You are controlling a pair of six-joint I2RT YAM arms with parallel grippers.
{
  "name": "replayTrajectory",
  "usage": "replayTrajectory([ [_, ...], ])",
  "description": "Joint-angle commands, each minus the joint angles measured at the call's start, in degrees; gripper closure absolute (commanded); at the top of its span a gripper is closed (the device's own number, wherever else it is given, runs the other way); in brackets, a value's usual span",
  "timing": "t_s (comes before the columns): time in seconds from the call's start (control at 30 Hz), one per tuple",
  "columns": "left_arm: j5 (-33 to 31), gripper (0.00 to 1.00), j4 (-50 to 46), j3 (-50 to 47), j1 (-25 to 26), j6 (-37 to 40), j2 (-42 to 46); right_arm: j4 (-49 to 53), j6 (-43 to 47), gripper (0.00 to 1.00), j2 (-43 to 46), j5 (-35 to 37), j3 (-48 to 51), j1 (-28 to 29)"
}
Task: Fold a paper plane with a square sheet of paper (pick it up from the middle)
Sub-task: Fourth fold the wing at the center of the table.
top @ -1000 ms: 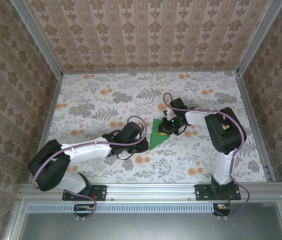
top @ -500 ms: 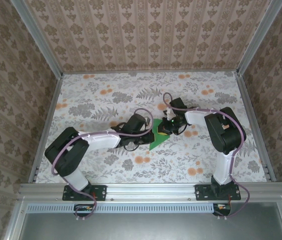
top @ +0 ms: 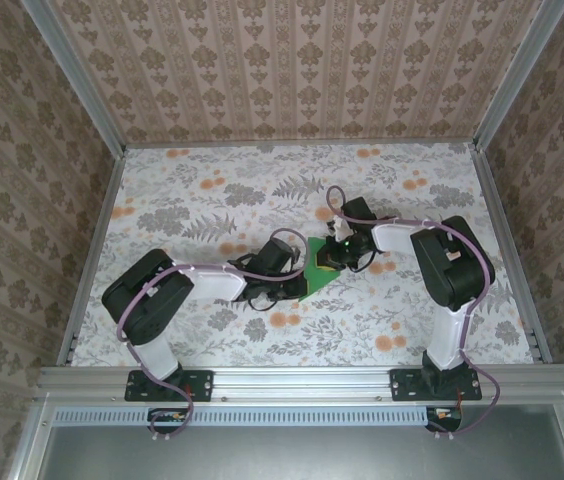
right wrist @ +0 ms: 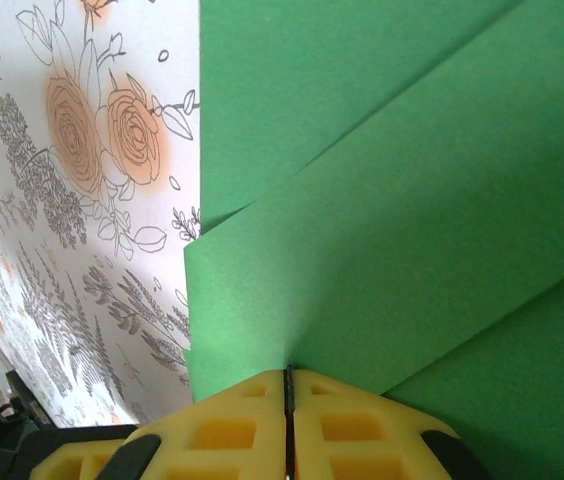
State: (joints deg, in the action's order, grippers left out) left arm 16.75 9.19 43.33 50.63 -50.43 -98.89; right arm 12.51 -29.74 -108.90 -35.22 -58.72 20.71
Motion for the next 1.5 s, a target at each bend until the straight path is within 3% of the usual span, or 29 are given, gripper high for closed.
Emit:
replayTrajectory([
  [0.0,0.0,1.0,-1.2,-2.8,0.1,-1.5,-1.3,-1.6,3.1,0.89,4.1,-1.9,2.0,-0.2],
  [0.2,0.9,1.0,0.9,-3.9,-0.4,-1.9,-1.2,-2.5,5.4,0.89,7.4,-4.8,3.2,2.5],
  [0.93,1.1,1.0,1.4,-4.8,-0.5,-2.4,-1.0,3.9,7.7,0.9,-0.3,-3.0,1.7,5.8],
  [1.47,3.6,1.0,0.9,-10.5,-0.3,-6.3,-1.8,1.2,2.4,0.9,-6.2,4.7,-7.2,-3.6],
])
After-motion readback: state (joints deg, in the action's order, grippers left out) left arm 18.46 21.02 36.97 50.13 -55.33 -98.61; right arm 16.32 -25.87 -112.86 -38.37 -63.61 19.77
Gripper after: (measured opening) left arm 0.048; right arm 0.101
